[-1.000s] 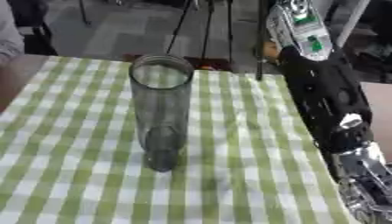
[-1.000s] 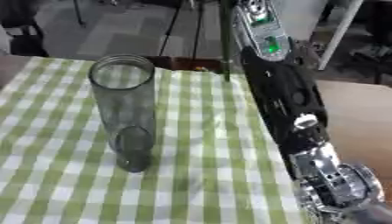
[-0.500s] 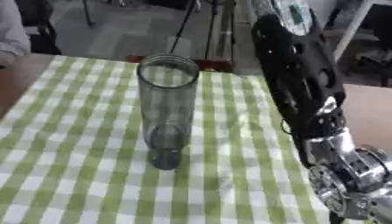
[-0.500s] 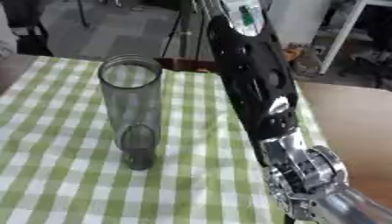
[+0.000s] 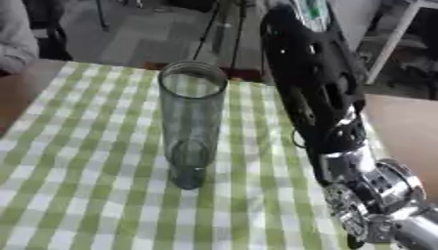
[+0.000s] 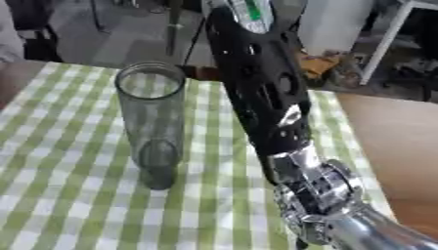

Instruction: Arrange flowers into the vase.

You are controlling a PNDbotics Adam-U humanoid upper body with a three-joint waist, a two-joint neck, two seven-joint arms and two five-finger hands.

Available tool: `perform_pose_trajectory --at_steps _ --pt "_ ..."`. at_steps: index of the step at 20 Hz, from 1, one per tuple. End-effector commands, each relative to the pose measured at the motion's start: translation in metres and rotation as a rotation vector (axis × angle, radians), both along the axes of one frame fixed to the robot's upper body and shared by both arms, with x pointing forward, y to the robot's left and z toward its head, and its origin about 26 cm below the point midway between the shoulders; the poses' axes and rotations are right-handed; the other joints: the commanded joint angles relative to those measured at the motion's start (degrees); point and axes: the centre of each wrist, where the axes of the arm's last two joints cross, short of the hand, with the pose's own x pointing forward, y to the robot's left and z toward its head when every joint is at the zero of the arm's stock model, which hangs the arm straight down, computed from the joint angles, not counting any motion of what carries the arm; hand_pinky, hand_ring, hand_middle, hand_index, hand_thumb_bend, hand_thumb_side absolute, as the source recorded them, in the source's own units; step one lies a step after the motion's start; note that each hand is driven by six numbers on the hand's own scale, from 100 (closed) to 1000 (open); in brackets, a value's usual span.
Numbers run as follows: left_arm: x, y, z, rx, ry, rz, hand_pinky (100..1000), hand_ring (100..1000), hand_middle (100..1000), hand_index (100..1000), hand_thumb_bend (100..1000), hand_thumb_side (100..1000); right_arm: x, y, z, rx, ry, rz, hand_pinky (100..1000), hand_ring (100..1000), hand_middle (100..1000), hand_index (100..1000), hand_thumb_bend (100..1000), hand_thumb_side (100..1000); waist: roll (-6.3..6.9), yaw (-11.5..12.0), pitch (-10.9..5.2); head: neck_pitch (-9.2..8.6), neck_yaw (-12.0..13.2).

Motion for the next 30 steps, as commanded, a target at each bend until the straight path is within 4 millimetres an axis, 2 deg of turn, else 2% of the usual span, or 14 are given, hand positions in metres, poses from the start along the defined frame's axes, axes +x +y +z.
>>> perform_pose_trajectory --at_steps 1,7,13,30 --pt "-0.001 0.0 0.007 0.013 -0.025 -0.01 535 824 929 955 100 857 -0.012 0.004 0.016 0.016 -0.07 0.021 100 100 100 100 100 402 0.38 0.16 -0.81 -0.23 -0.29" --pt "-0.001 -0.001 0.007 0.009 -0.026 -0.014 534 825 930 955 100 858 -0.016 0.008 0.009 0.024 -0.184 0.063 100 100 100 100 100 437 0.35 0.5 -0.38 -0.55 -0.28" --pt "-0.001 -0.001 0.007 0.006 -0.026 -0.015 534 825 931 955 100 861 -0.012 0.007 -0.002 0.019 -0.259 0.114 100 100 100 100 100 454 0.31 0.53 0.11 -0.78 -0.19" --pt "-0.001 -0.002 0.007 -0.001 -0.03 -0.019 533 826 933 955 100 866 0.015 0.004 -0.035 -0.102 -0.229 0.163 100 100 100 100 100 456 0.12 1.03 1.31 -1.94 -0.32"
